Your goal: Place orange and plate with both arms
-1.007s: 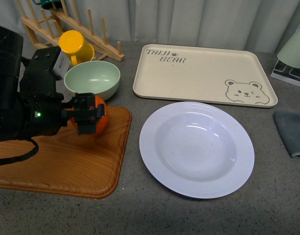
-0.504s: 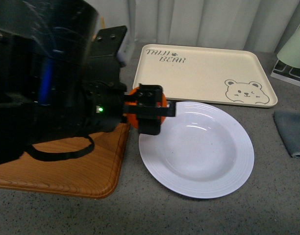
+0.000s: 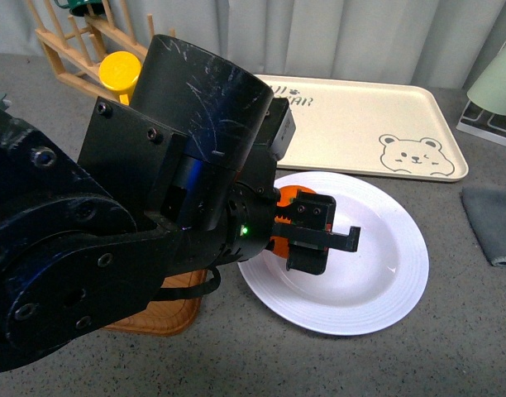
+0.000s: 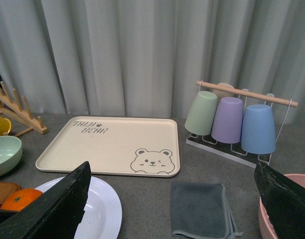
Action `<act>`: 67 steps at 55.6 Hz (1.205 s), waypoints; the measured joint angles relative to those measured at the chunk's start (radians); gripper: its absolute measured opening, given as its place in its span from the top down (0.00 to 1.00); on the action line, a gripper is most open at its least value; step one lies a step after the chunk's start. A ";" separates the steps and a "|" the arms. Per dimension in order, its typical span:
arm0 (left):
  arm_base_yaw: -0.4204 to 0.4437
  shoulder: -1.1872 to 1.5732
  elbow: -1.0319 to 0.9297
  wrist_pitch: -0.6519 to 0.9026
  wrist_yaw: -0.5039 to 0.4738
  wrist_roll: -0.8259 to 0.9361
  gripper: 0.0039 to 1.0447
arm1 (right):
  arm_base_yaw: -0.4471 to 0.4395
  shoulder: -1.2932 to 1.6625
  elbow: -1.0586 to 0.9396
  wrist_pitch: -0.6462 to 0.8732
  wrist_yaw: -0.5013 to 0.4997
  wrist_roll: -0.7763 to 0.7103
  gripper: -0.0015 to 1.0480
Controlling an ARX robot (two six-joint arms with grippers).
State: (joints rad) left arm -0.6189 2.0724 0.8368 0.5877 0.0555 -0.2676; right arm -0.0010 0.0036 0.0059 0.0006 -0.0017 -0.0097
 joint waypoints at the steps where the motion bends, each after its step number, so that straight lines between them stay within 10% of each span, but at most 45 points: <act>1: 0.000 0.002 0.002 0.000 0.000 0.000 0.43 | 0.000 0.000 0.000 0.000 0.000 0.000 0.09; 42: -0.027 0.109 0.079 -0.026 0.005 0.024 0.43 | 0.000 0.000 0.000 0.000 0.000 0.000 0.09; 55: -0.023 0.088 0.078 -0.019 0.000 0.033 0.04 | 0.000 0.000 0.000 0.000 0.000 0.000 0.09; 67: 0.005 -0.026 0.009 0.022 -0.055 0.043 0.06 | 0.000 0.000 0.000 0.000 0.000 0.000 0.09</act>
State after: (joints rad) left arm -0.6140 2.0464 0.8459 0.6094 0.0002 -0.2245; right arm -0.0010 0.0036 0.0059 0.0006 -0.0017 -0.0097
